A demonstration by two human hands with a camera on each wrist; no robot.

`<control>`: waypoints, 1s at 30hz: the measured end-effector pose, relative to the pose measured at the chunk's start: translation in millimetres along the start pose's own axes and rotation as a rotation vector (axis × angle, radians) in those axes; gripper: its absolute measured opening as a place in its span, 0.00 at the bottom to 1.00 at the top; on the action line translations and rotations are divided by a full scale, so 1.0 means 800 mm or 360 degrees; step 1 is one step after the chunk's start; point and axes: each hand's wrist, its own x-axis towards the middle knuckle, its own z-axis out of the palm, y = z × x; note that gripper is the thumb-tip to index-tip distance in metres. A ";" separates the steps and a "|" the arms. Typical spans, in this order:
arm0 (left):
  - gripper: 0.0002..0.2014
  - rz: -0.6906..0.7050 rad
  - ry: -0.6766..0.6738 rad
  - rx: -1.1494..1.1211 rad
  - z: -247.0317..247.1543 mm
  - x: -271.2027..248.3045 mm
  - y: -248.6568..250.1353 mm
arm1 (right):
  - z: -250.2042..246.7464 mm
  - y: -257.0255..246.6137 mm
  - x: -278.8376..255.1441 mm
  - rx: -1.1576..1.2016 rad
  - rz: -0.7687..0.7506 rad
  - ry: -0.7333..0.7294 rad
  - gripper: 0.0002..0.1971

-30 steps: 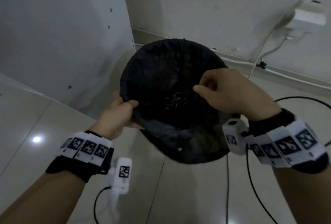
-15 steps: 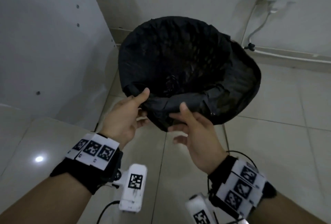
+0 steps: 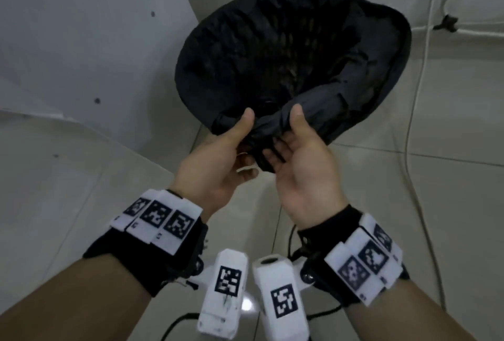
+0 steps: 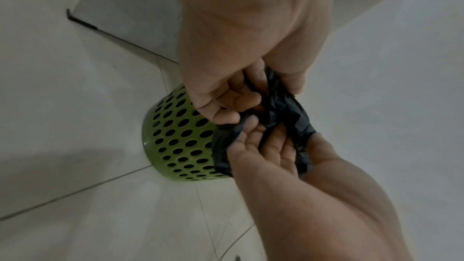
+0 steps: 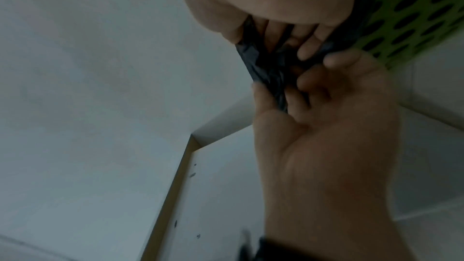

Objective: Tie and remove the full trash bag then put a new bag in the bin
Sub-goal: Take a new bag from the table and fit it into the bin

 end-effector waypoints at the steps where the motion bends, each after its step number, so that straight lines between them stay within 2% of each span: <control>1: 0.31 -0.0006 -0.0041 0.0044 -0.005 -0.006 -0.003 | -0.004 -0.004 0.001 -0.0043 -0.0054 -0.0006 0.22; 3: 0.33 0.0024 -0.0094 0.0154 -0.018 -0.012 -0.007 | -0.018 -0.016 0.009 -0.0099 -0.0188 -0.0016 0.22; 6: 0.30 0.0123 0.0043 0.0147 -0.044 -0.007 -0.016 | -0.039 -0.043 0.029 -0.0225 -0.0282 -0.0058 0.20; 8: 0.28 0.0170 0.0144 0.0053 -0.053 0.000 -0.027 | -0.049 -0.055 0.030 -0.0327 -0.0364 0.0008 0.18; 10: 0.39 0.0156 0.0154 -0.0132 -0.052 0.007 -0.040 | -0.060 -0.050 0.016 -0.0471 -0.0572 0.0234 0.15; 11: 0.41 0.0123 0.0103 -0.0262 -0.048 0.008 -0.046 | -0.067 -0.037 0.007 -0.0570 -0.0714 0.0345 0.15; 12: 0.37 0.0101 0.0032 -0.0406 -0.044 0.009 -0.052 | -0.073 -0.020 -0.003 -0.0706 -0.0851 0.0404 0.14; 14: 0.31 0.0060 -0.0064 -0.0568 -0.041 0.014 -0.066 | -0.078 0.024 -0.020 -0.1099 -0.1012 0.0330 0.11; 16: 0.27 0.0109 -0.0205 -0.0544 -0.043 0.017 -0.078 | -0.073 0.059 -0.022 -0.1457 -0.1024 0.0201 0.16; 18: 0.20 0.0172 -0.0393 -0.0414 -0.048 0.020 -0.085 | -0.062 0.078 -0.009 -0.1626 -0.1111 0.0164 0.22; 20: 0.16 0.0197 -0.0474 -0.0311 -0.052 0.021 -0.084 | -0.047 0.083 0.002 -0.1551 -0.1099 0.0201 0.17; 22: 0.14 0.0206 -0.0492 -0.0251 -0.056 0.024 -0.081 | -0.040 0.087 0.009 -0.1254 -0.0976 0.0149 0.10; 26: 0.20 0.0197 -0.0556 -0.0109 -0.061 0.017 -0.077 | -0.042 0.087 0.004 -0.0921 -0.0827 0.0119 0.12; 30: 0.24 0.0049 -0.0533 -0.0088 -0.055 0.017 -0.074 | -0.041 0.071 0.004 -0.0294 -0.0360 -0.0015 0.15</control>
